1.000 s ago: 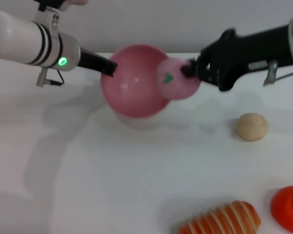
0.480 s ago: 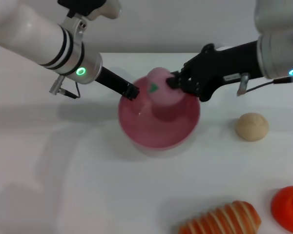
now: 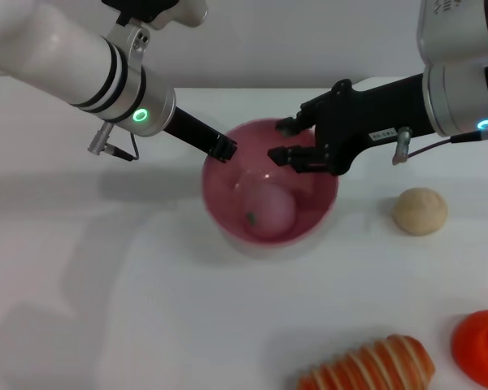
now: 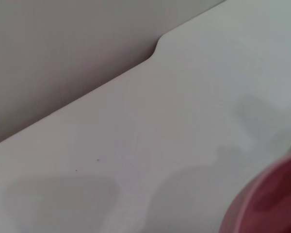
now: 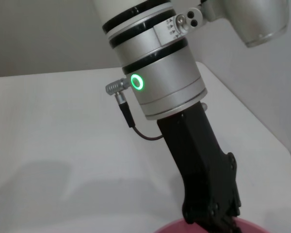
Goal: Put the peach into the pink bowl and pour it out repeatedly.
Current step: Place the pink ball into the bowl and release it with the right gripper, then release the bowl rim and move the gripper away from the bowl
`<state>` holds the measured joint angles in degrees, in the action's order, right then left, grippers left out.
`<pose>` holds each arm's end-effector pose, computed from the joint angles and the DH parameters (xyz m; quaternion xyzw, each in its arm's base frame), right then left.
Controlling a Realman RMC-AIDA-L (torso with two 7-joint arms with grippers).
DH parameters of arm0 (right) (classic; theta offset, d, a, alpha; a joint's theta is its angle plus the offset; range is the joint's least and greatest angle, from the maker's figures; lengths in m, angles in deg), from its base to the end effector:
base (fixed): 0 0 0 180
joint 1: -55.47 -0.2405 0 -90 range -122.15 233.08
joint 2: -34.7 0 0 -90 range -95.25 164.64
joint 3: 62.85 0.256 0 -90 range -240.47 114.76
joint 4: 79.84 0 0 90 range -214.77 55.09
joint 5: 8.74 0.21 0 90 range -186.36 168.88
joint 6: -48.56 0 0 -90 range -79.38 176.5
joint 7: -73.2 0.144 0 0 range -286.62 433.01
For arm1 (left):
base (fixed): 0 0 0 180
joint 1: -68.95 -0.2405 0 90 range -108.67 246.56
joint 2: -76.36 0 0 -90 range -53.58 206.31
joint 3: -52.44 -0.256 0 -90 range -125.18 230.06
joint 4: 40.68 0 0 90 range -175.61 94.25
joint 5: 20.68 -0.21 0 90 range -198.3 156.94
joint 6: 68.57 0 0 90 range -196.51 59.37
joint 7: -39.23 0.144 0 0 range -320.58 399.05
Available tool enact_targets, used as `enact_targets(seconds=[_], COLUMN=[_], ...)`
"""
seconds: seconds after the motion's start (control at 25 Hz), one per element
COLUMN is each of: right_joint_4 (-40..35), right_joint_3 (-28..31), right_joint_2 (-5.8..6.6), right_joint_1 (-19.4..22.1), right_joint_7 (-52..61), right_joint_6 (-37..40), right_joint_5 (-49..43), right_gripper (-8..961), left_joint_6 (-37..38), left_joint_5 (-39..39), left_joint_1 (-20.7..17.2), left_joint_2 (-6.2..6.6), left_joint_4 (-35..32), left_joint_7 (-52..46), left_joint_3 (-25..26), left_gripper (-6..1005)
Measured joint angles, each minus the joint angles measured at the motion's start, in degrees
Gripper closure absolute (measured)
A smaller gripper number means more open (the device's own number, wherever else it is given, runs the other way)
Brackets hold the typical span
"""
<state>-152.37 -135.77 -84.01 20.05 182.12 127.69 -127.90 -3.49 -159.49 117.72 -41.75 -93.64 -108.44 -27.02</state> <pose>0.1234 0.3733 0.0012 -0.9870 0.0623 0.0672 0.1320 -0.1441 0.4222 -0.0432 -0.9165 -0.3364 0.0605 0.2079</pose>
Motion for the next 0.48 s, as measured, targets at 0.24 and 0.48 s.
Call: enact_targets(seconds=[0.24, 0.48], right_joint_4=[-0.1, 9.0], right_joint_3=[5.6, 10.6], right_joint_2=[-0.09, -0.08], right_joint_1=[2.4, 10.6], right_joint_7=[-5.2, -34.2], right_joint_6=[-2.3, -10.4], right_joint_5=[4.5, 32.4], right_gripper=[476, 393], left_joint_6=[2.6, 7.1], left_joint_5=[-0.3, -3.2], left_joint_1=[0.5, 0.6], left_joint_2=[0.28, 0.47], left_joint_4=[0.5, 0.9], left_joint_7=[-0.1, -2.0], left_joint_3=[0.1, 0.3], left_gripper=[956, 953])
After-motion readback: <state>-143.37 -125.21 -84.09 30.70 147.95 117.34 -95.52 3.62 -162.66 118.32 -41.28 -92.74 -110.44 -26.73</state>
